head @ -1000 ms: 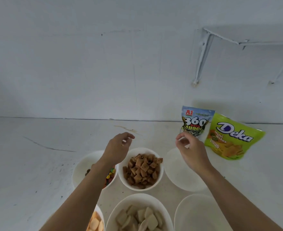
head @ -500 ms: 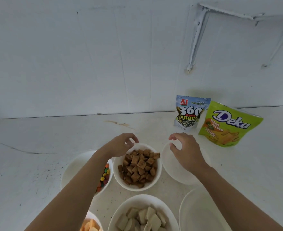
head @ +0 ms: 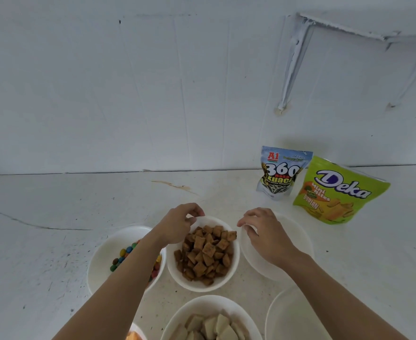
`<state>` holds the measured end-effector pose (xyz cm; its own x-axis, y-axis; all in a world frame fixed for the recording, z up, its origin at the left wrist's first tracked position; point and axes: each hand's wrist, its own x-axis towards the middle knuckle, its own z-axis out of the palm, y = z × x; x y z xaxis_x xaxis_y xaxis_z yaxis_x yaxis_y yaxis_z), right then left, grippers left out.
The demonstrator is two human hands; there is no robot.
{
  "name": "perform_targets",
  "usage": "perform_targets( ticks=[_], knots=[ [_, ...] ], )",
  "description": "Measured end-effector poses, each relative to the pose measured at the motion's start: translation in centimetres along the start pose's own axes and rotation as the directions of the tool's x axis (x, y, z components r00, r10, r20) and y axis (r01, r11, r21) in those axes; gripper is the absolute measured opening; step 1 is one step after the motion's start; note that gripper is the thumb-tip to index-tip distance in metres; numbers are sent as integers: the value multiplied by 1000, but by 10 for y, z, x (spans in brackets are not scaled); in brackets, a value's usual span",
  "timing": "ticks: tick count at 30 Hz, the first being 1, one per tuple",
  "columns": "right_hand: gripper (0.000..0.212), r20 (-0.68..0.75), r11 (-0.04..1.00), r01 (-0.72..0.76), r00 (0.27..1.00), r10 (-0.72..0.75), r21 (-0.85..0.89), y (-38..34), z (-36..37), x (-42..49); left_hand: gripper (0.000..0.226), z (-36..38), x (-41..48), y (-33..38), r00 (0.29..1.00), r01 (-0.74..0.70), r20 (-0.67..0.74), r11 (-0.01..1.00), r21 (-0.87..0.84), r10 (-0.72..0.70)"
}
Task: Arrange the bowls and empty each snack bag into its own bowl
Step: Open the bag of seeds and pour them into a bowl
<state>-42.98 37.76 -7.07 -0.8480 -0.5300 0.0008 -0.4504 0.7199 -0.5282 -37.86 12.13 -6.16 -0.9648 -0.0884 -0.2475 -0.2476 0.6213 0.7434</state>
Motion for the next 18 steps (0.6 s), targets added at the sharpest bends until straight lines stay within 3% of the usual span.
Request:
perform_targets(
  ticks=[7,12,18],
  knots=[
    [25,32,977,43,998,-51,208,-4,3,-2,29,0,-8,-5,995,15,-99,995,-99,-25],
    [35,93,891,-50,996,9,452,-14,-5,-7,30,1,-12,-4,991,22,-127,988,-152,-41],
    [47,148,817,-124,988,48,564,-24,-2,-9,30,0,-11,-6,988,33,-141,984,-176,-59]
  ],
)
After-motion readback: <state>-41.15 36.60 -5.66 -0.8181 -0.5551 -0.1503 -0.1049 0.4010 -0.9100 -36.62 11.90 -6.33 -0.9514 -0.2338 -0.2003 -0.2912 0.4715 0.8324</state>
